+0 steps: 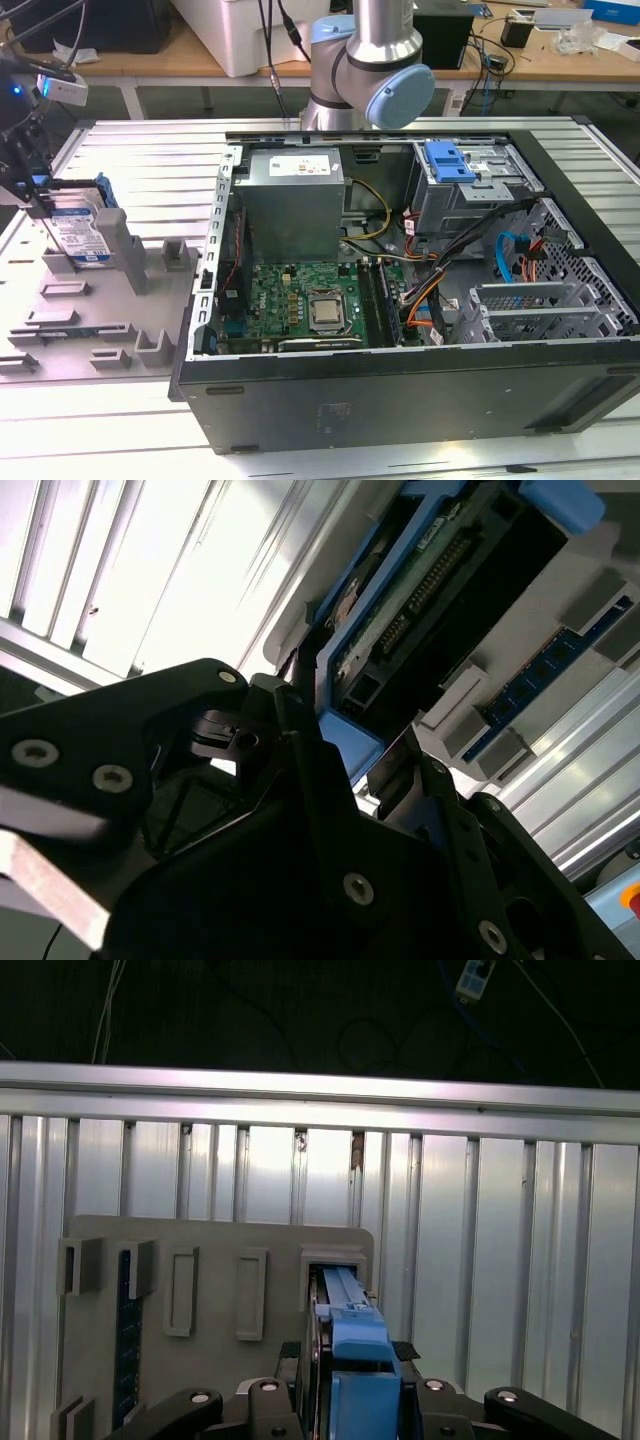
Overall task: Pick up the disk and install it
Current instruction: 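Pick up the disk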
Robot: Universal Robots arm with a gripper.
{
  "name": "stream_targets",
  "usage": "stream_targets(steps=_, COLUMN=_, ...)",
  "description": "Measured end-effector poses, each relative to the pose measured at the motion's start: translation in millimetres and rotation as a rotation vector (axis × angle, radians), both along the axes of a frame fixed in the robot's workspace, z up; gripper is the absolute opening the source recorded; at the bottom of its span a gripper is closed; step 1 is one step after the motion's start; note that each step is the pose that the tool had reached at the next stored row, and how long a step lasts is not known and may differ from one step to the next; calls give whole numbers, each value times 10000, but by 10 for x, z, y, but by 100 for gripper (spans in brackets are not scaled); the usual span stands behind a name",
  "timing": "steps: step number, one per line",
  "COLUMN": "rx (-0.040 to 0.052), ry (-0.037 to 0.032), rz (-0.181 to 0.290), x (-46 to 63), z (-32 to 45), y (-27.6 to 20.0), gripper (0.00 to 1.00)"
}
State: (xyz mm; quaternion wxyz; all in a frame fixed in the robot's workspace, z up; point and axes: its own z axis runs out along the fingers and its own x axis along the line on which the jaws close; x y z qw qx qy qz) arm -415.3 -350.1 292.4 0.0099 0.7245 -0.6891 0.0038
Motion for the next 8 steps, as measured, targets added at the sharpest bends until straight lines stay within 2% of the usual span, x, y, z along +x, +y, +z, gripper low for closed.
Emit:
stream_targets(steps=1, rx=-3, ry=1, rz=0, x=0, z=0, y=0, gripper=44)
stream_targets(steps=2, rx=0, ry=1, rz=0, x=0, z=0, y=0, gripper=38)
stream_targets(steps=8, rx=0, ry=0, rz=0, x=0, z=-3, y=0, gripper=37)
